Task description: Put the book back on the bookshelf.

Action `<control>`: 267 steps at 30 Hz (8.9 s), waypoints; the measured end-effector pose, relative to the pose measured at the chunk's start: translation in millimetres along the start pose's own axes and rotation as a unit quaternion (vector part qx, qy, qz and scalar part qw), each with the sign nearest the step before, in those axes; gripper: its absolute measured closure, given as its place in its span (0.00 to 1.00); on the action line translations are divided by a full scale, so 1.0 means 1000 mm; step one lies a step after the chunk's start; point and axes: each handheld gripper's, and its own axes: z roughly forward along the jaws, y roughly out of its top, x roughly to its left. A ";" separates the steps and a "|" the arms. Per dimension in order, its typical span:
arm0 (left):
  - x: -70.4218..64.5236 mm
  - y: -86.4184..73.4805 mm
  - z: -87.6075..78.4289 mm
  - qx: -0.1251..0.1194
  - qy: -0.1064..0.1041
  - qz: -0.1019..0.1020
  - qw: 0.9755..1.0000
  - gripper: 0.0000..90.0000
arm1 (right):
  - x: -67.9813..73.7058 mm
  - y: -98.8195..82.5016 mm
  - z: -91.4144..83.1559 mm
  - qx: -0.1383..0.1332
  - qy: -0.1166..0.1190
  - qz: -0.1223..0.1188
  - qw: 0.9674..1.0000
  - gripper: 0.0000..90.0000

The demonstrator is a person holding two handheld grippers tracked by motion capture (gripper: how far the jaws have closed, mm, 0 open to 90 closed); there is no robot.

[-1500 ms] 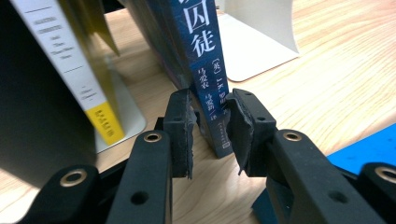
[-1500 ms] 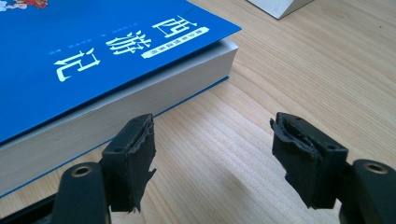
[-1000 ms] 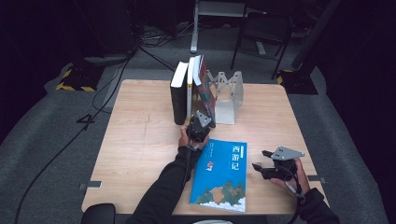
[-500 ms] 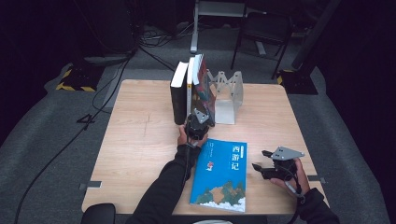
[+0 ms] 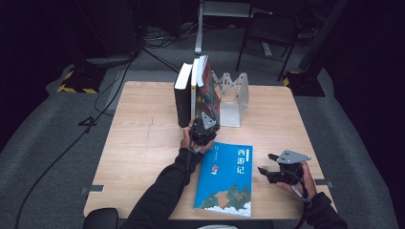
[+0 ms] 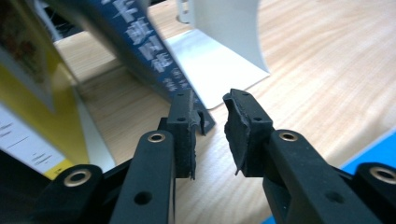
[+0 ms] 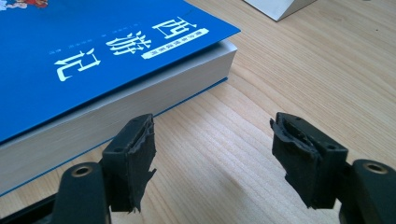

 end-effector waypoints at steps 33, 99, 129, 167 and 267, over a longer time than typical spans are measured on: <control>0.006 -0.020 -0.060 0.026 -0.078 0.085 0.993 0.61 | 0.002 0.000 0.001 0.011 -0.002 -0.009 1.000 0.34; -0.013 -0.119 -0.153 0.155 -0.222 0.160 0.949 0.37 | 0.057 -0.014 -0.014 0.063 0.081 -0.064 0.993 0.35; -0.036 -0.128 -0.163 0.146 -0.252 0.166 0.942 0.26 | 0.068 -0.013 -0.010 0.061 0.098 -0.078 0.990 0.33; 0.023 -0.102 -0.106 0.138 -0.190 0.107 0.966 0.19 | 0.070 0.004 0.012 0.039 0.037 -0.062 0.997 0.34; -0.045 -0.050 -0.105 0.039 -0.203 0.204 0.957 0.81 | 0.060 0.051 0.003 -0.040 0.021 -0.066 0.997 0.35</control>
